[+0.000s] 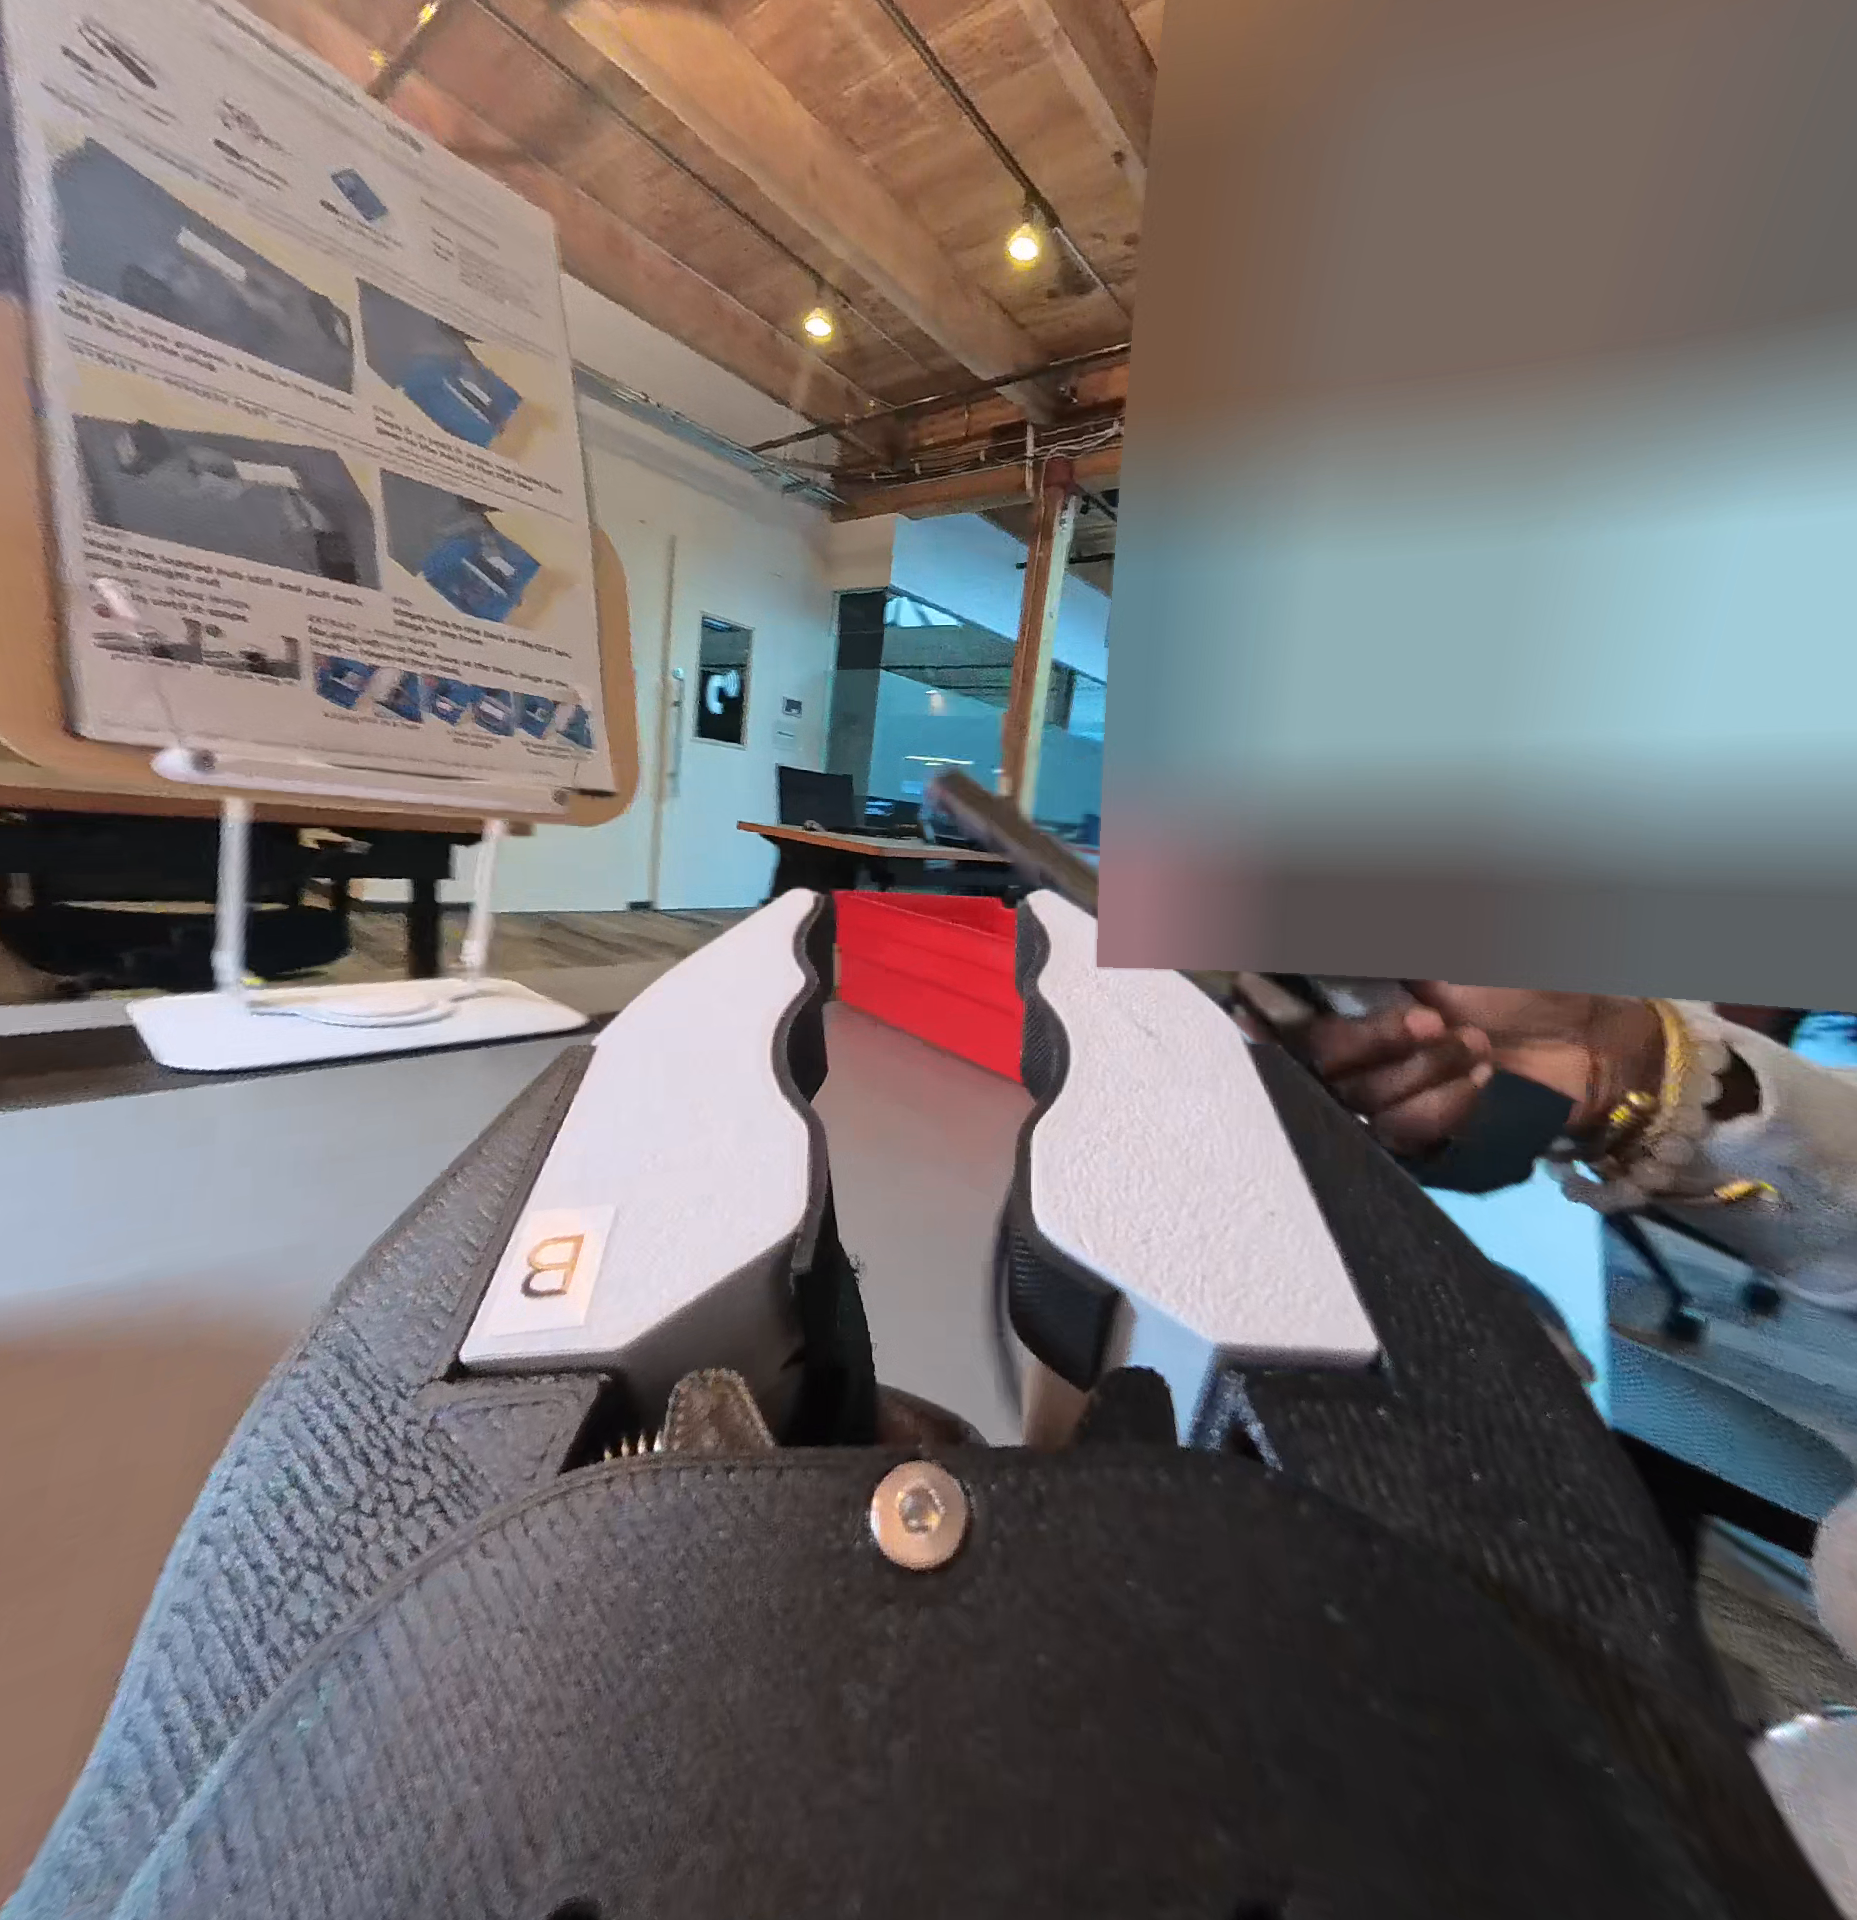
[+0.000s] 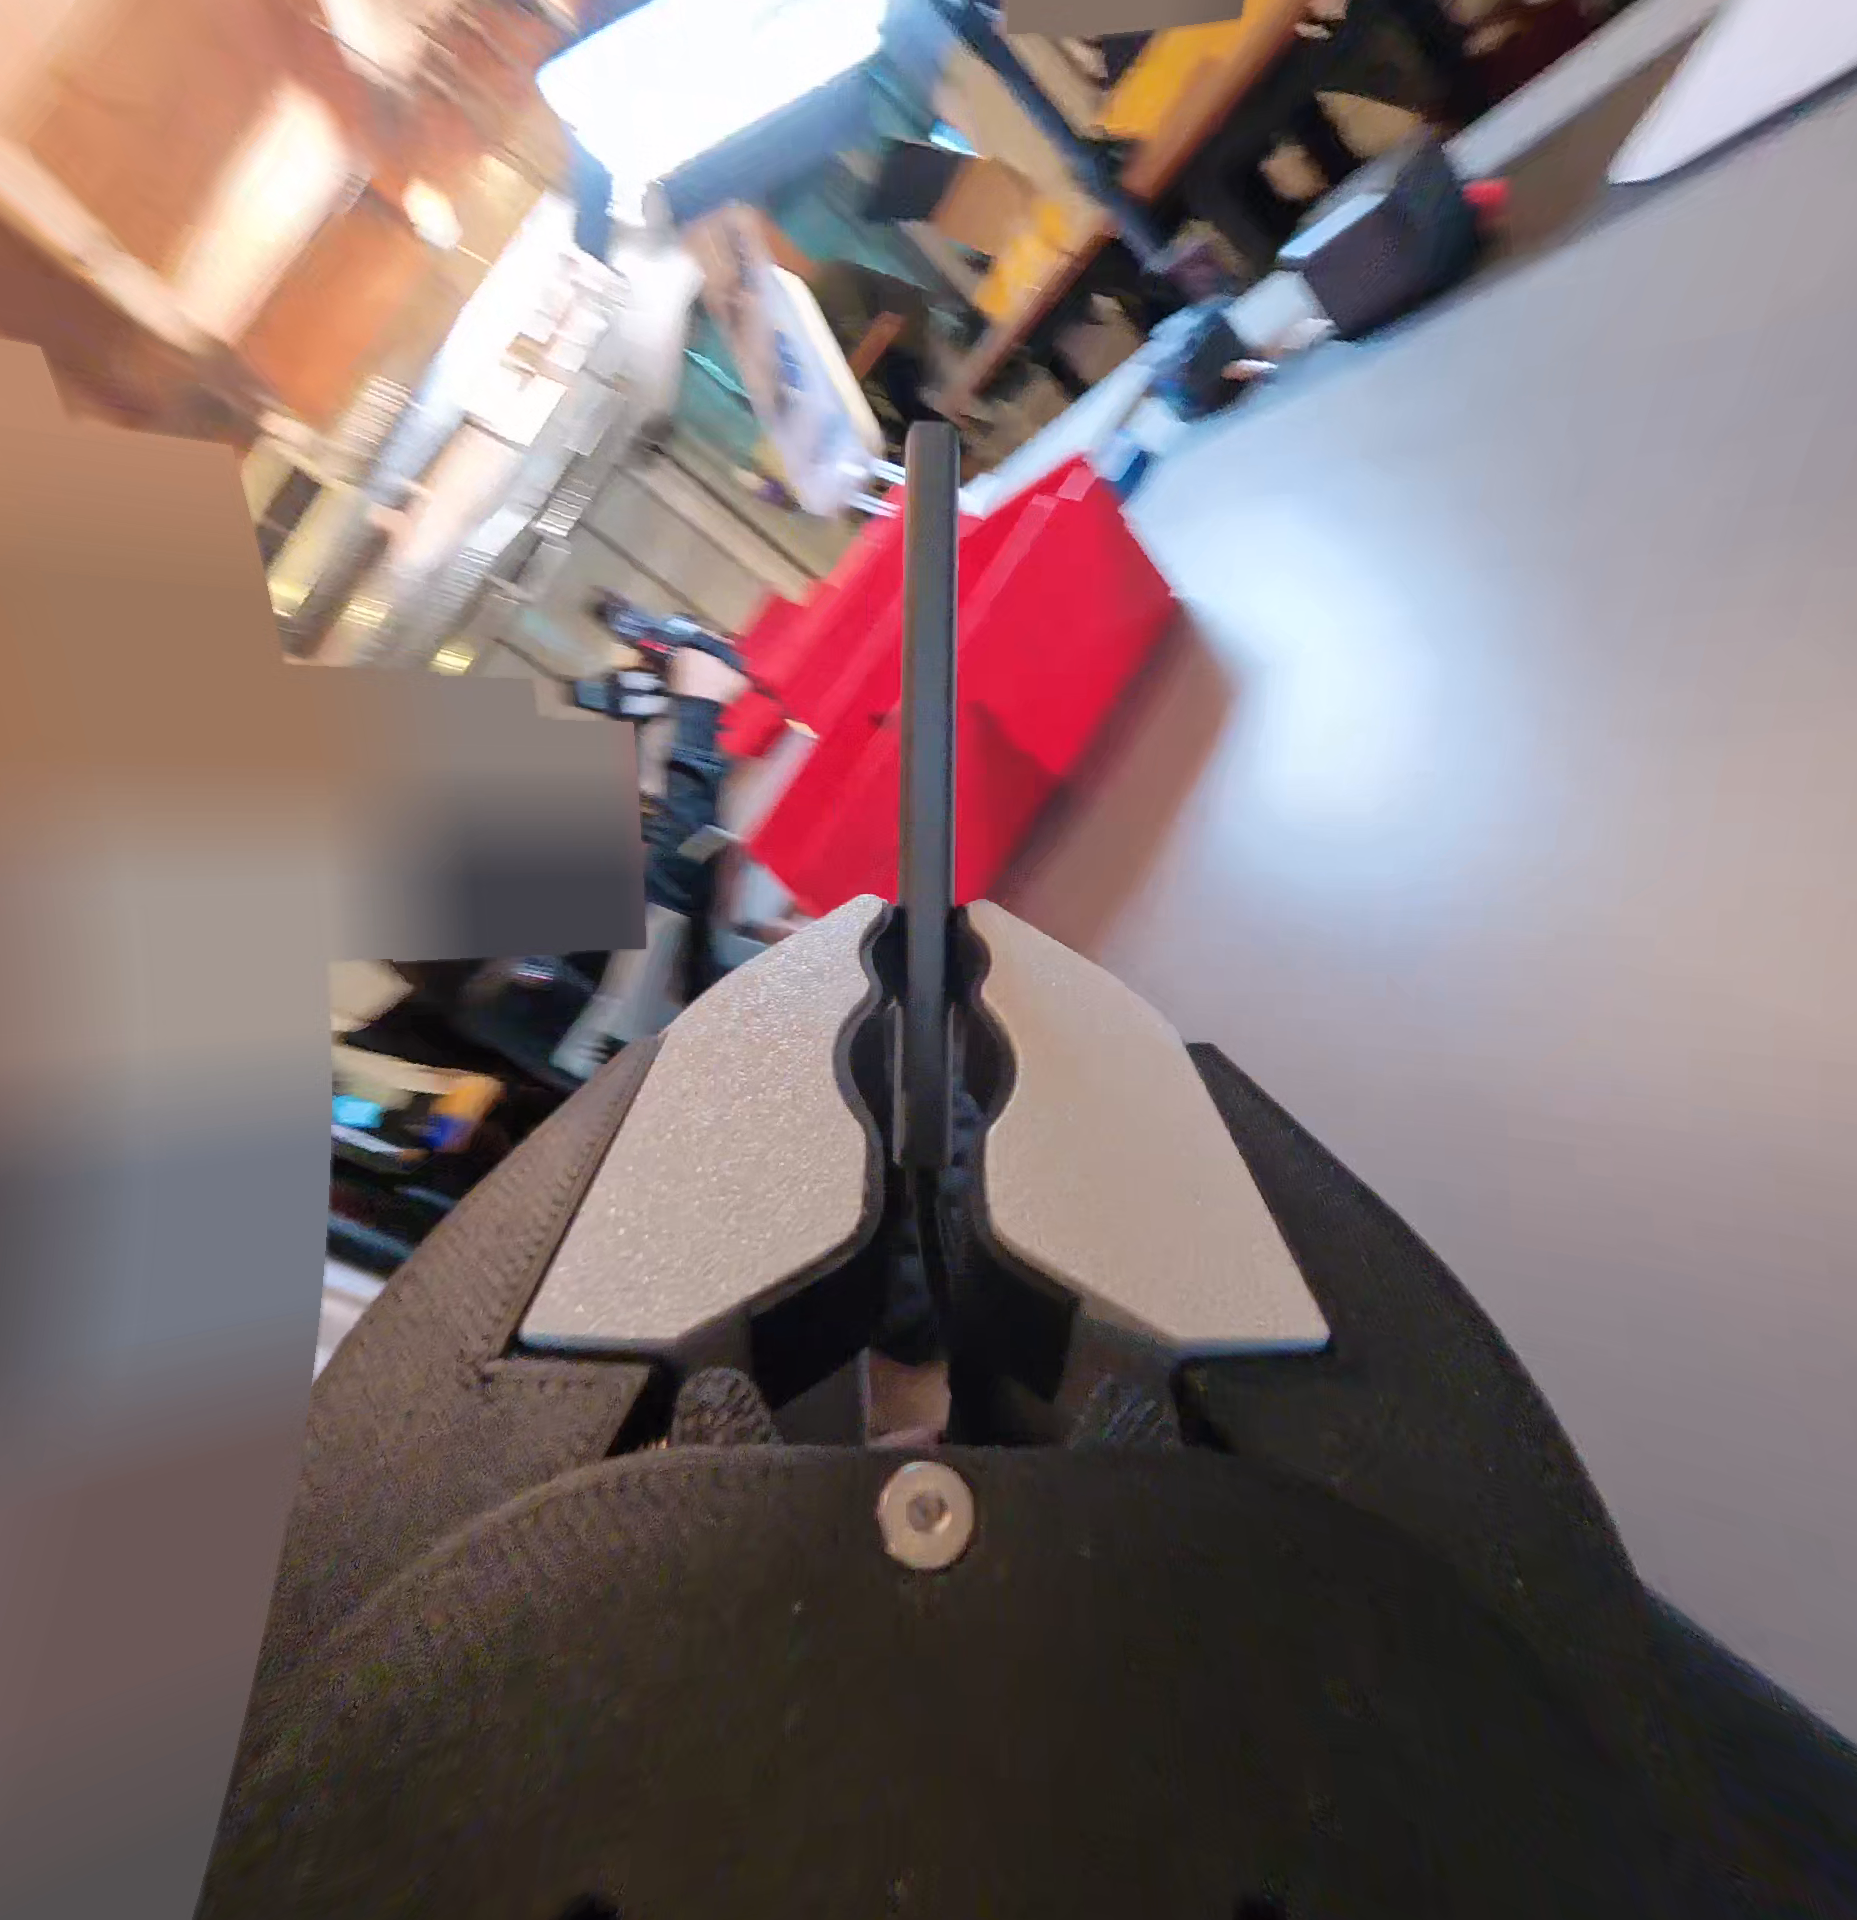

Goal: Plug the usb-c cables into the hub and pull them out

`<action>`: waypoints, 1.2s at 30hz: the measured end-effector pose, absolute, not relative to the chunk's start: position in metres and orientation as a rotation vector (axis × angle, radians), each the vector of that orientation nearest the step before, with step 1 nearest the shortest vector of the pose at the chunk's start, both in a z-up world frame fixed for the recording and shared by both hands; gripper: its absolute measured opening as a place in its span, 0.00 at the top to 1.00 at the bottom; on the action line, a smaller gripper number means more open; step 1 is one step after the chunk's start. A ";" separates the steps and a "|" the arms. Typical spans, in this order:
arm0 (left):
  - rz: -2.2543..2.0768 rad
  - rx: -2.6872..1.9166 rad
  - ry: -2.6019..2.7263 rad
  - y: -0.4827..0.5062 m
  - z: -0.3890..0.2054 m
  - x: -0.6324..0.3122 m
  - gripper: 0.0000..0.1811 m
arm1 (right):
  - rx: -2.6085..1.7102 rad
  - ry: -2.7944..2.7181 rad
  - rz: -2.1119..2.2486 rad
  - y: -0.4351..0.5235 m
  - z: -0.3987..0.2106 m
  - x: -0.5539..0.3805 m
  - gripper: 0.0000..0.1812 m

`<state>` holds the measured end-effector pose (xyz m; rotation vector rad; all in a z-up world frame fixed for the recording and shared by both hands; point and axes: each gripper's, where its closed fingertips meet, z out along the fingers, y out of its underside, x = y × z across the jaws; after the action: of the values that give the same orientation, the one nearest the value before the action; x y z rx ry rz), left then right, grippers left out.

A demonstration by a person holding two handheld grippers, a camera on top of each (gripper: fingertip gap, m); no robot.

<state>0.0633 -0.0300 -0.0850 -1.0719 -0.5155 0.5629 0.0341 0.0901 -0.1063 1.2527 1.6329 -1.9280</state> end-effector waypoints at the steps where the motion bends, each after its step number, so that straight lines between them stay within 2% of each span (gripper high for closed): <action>1: 0.601 -1.073 -0.528 -0.040 -0.081 0.061 0.81 | 1.311 1.717 -1.900 0.094 -0.122 0.030 0.95; 6: 0.738 -1.042 -0.586 -0.105 -0.043 0.068 0.82 | 1.463 1.873 -1.731 0.105 -0.169 0.017 0.95; 9: 0.967 -1.244 -0.724 -0.162 -0.040 0.058 0.82 | 1.577 2.088 -1.584 0.117 -0.199 0.009 0.93; 10: 1.020 -1.386 -0.773 -0.181 -0.049 0.053 0.82 | 1.592 2.181 -1.520 0.120 -0.208 0.009 0.90; 12: 0.959 -1.729 -0.847 -0.213 -0.076 0.045 0.80 | 1.569 2.343 -1.437 0.125 -0.218 0.010 0.74; 13: 0.858 -1.879 -0.876 -0.226 -0.088 0.042 0.74 | 1.548 2.392 -1.434 0.126 -0.217 0.010 0.68; 14: 0.763 -1.980 -0.921 -0.237 -0.096 0.036 0.71 | 1.533 2.406 -1.466 0.126 -0.213 0.010 0.65; 18: 0.369 -2.334 -1.046 -0.258 -0.138 0.018 0.69 | 1.471 2.298 -1.682 0.126 -0.176 0.010 0.57; 22: 0.198 -2.748 -1.160 -0.287 -0.201 0.013 0.69 | 1.413 2.267 -1.843 0.133 -0.147 0.014 0.56; 26: 0.089 -2.879 -1.161 -0.295 -0.245 0.014 0.70 | 1.420 2.297 -1.872 0.141 -0.133 0.014 0.59; 27: 0.030 -2.840 -1.145 -0.290 -0.249 0.014 0.73 | 1.421 2.301 -1.885 0.143 -0.129 0.014 0.60; 33: 0.280 -2.724 -1.158 -0.296 -0.228 0.001 0.92 | 1.357 2.298 -1.943 0.138 -0.117 0.018 0.67; 36: 0.489 -2.554 -1.172 -0.295 -0.180 -0.005 0.92 | 1.307 2.282 -1.985 0.131 -0.108 0.022 0.68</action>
<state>-0.0050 -0.2950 -0.1798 -2.5541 -1.1720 0.4887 0.0215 0.1310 -0.1081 1.3068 2.2820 -1.9850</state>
